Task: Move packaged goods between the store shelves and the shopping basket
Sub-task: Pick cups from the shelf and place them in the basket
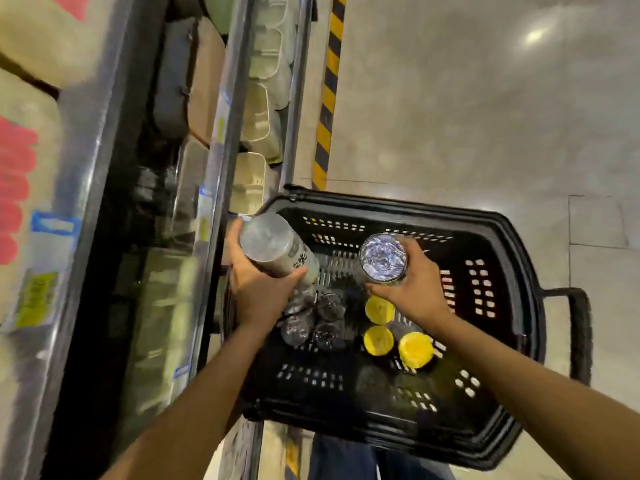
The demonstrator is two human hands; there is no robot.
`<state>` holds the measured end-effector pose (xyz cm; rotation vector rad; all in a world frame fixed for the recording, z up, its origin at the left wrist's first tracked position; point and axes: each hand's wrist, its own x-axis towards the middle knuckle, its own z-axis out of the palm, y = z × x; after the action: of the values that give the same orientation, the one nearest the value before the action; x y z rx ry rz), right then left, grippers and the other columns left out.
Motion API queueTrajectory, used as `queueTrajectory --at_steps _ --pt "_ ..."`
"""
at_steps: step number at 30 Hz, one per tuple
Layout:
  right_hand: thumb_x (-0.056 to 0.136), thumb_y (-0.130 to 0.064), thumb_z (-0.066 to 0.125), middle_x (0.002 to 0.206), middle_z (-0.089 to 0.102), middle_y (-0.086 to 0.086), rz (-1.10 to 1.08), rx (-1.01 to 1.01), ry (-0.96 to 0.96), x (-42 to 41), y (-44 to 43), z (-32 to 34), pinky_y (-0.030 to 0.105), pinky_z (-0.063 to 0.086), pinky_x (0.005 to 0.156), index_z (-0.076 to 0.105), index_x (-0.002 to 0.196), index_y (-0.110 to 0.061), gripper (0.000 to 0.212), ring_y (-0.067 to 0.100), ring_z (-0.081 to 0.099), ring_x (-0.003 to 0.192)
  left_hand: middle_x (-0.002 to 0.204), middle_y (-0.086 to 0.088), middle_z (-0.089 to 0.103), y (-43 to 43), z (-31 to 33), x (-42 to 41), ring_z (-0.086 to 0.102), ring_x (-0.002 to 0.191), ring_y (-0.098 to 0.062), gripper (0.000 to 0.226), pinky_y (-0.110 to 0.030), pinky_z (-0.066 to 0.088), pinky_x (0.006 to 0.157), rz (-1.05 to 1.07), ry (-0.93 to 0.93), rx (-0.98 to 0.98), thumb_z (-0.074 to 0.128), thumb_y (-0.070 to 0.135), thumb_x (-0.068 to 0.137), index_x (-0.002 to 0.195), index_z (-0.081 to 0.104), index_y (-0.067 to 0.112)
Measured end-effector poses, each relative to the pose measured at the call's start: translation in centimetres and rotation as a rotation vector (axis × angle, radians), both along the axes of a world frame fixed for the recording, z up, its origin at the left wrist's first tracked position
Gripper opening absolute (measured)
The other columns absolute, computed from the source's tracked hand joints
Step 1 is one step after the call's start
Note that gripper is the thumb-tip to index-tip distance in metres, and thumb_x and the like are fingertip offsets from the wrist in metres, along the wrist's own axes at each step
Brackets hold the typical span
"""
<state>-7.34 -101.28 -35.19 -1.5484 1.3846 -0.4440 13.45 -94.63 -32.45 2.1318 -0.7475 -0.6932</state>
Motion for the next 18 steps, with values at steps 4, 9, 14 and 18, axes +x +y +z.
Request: queueTrajectory --at_steps 4,9,14,18 --pt "0.059 -0.018 0.088 0.093 0.059 -0.016 -0.012 0.036 0.028 2.1 -0.1 -6.6 0.013 0.040 0.074 0.051 0.110 -0.023 0.063 0.007 0.058 0.091 0.119 0.013 0.044 -1.5 -6.1 0.8 0.042 0.111 0.003 0.093 0.005 0.032 0.086 -0.065 -0.046 -0.054 0.090 0.008 0.055 0.129 0.035 0.025" --pt "0.062 -0.022 0.087 0.097 0.059 -0.009 0.021 0.075 0.042 4.4 -0.2 -11.8 0.014 0.039 0.072 0.050 0.117 -0.015 0.067 0.008 0.057 0.091 0.123 0.007 0.044 -2.5 -12.4 1.5 0.042 0.113 -0.004 0.090 0.007 0.028 0.086 -0.066 -0.122 -0.024 0.092 0.016 0.054 0.127 0.040 0.010" --pt "0.062 -0.025 0.087 0.101 0.060 -0.007 0.055 0.112 0.066 6.4 -0.2 -15.9 0.012 0.036 0.071 0.048 0.120 -0.016 0.071 0.007 0.055 0.092 0.115 0.011 0.048 -3.6 -16.7 1.5 0.047 0.107 -0.004 0.087 0.002 0.033 0.080 -0.105 -0.084 0.051 0.090 0.011 0.053 0.125 0.041 0.016" --pt "0.063 -0.025 0.086 0.108 0.063 -0.003 0.145 0.126 0.099 7.0 0.3 -18.3 0.015 0.039 0.076 0.047 0.123 -0.017 0.071 0.009 0.055 0.095 0.126 -0.003 0.057 -3.7 -19.6 1.7 0.055 0.116 -0.024 0.091 -0.031 0.047 0.094 -0.157 -0.099 0.139 0.089 0.016 0.055 0.130 0.039 0.023"
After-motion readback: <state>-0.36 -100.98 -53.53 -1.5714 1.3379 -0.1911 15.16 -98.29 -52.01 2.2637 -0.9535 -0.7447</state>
